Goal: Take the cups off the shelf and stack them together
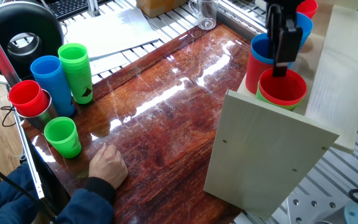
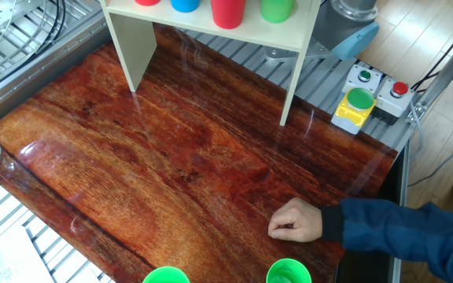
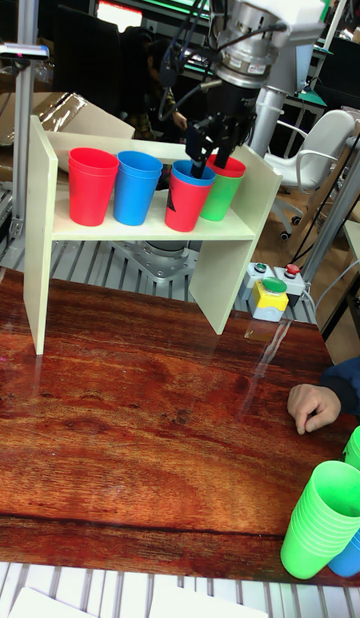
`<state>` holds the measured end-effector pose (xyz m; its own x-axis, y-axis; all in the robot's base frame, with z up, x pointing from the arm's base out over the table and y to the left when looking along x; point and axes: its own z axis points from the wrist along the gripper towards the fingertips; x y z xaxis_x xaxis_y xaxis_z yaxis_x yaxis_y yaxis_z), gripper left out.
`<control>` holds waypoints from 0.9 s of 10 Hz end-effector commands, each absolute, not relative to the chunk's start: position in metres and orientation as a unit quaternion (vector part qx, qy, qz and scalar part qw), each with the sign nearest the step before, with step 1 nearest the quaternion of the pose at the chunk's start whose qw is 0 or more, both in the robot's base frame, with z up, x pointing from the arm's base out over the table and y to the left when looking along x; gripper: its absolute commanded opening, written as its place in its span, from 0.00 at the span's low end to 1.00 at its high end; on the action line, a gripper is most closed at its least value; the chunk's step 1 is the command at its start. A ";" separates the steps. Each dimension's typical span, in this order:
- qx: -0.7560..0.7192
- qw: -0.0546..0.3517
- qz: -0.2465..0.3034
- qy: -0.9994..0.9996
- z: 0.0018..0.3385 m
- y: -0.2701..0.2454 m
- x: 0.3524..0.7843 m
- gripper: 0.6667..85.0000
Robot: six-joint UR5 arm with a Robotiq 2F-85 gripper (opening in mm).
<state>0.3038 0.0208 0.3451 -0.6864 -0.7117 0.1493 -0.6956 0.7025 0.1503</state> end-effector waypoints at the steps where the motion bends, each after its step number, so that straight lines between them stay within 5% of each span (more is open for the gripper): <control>1: 0.388 0.084 -0.042 -0.917 0.336 0.023 0.310 0.62; 3: 0.384 0.082 -0.041 -0.919 0.335 0.024 0.312 0.56; 8: 0.334 0.099 -0.042 -0.936 0.341 0.026 0.305 0.01; 9: 0.328 0.110 -0.043 -0.937 0.351 0.029 0.305 0.01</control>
<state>0.3073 0.0223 0.3401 -0.7380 -0.6562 0.1576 -0.6418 0.7546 0.1365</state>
